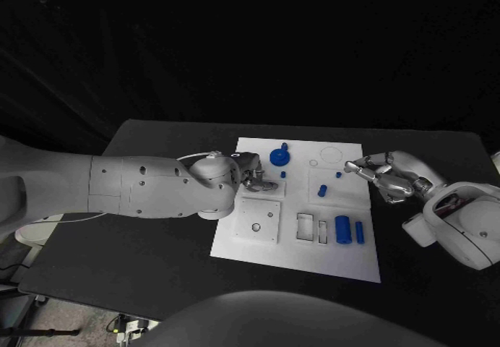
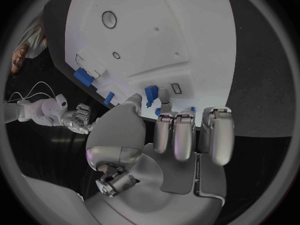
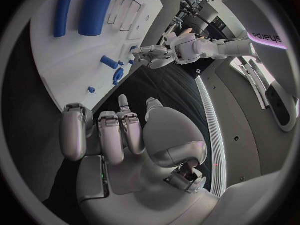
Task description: Assemble the parts on the task board
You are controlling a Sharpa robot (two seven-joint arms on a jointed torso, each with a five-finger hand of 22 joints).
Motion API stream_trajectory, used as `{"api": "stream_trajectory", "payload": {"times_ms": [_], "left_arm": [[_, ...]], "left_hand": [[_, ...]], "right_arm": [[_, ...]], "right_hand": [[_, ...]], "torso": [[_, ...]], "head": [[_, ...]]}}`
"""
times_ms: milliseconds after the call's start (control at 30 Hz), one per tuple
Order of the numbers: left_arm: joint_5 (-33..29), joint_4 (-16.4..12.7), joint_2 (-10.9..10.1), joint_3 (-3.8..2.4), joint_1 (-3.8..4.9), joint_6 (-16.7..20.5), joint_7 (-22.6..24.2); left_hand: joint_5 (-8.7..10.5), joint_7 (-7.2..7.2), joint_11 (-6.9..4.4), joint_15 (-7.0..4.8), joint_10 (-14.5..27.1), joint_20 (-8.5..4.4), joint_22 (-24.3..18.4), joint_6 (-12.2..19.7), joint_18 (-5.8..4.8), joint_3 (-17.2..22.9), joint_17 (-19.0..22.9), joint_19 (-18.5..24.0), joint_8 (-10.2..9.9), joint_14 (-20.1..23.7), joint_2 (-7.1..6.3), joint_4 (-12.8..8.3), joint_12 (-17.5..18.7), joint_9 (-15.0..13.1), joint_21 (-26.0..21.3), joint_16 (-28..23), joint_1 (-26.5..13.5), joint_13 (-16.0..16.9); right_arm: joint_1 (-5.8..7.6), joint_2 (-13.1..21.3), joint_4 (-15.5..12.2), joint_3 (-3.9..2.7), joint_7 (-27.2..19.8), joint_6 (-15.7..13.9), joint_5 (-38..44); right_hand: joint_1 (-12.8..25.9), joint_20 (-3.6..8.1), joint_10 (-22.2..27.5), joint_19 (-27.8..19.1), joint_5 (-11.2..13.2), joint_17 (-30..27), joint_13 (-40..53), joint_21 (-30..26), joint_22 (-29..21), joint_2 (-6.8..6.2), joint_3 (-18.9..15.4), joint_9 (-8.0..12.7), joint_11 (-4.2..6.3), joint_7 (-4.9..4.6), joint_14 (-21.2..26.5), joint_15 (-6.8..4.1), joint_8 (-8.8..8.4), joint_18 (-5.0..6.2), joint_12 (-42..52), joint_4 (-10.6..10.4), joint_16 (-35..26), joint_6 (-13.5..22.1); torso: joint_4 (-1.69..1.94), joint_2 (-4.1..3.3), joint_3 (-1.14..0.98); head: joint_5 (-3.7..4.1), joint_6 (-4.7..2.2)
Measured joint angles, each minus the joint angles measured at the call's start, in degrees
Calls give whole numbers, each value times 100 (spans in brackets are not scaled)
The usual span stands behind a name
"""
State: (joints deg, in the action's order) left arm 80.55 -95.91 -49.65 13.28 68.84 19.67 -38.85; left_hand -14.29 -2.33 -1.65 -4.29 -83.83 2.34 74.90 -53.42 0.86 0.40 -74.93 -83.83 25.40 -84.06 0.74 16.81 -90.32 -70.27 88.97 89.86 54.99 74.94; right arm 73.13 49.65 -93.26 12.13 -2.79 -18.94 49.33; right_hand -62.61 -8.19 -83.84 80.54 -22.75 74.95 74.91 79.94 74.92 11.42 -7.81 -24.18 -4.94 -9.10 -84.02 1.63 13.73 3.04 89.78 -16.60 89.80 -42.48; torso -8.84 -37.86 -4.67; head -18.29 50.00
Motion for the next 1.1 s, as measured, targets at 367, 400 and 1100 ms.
{"api": "stream_trajectory", "payload": {"times_ms": [367, 400, 1100], "left_arm": [[-192, -56, -65, -9, 56, 125, 45], [-210, -59, -70, -9, 64, 136, 49], [-746, -189, -278, -17, 454, 264, 104]], "left_hand": [[571, 0, 0, 0, 0, 0, 0, 0, 0, -515, 1, 0, 74, 0, 101, -2, 0, -176, 0, 0, -218, 0], [624, 0, 0, 0, 0, 0, 0, 0, 0, -567, 1, 0, 74, 0, 128, -1, 0, -186, 0, 0, -245, 0], [-244, 123, -21, 0, -21, -12, 0, -208, 0, -805, 2, -12, 112, 0, 304, -16, 0, -264, 68, 0, 256, 0]], "right_arm": [[-10, 6, 11, 0, 12, 18, 0], [-11, 8, 12, 0, 12, 20, 0], [-22, 25, 36, 1, 33, 54, 0]], "right_hand": [[-23, 0, 0, 0, 0, -1, 0, 0, -1, 23, 0, 5, 0, 0, 0, 0, 0, 0, 0, 0, 0, 0], [-23, 0, 0, 0, 0, -1, 0, 0, -1, 23, 0, 5, 0, 0, 0, 0, 0, 0, 0, 0, 0, 0], [-22, 0, 0, 0, 0, -2, 0, 0, -2, 23, 0, 4, 0, 0, 0, 0, 0, 0, 0, 0, 0, 0]], "torso": [[0, 3, 0], [0, 3, 0], [1, -1, 1]], "head": [[2, 0], [3, 0], [31, 0]]}}
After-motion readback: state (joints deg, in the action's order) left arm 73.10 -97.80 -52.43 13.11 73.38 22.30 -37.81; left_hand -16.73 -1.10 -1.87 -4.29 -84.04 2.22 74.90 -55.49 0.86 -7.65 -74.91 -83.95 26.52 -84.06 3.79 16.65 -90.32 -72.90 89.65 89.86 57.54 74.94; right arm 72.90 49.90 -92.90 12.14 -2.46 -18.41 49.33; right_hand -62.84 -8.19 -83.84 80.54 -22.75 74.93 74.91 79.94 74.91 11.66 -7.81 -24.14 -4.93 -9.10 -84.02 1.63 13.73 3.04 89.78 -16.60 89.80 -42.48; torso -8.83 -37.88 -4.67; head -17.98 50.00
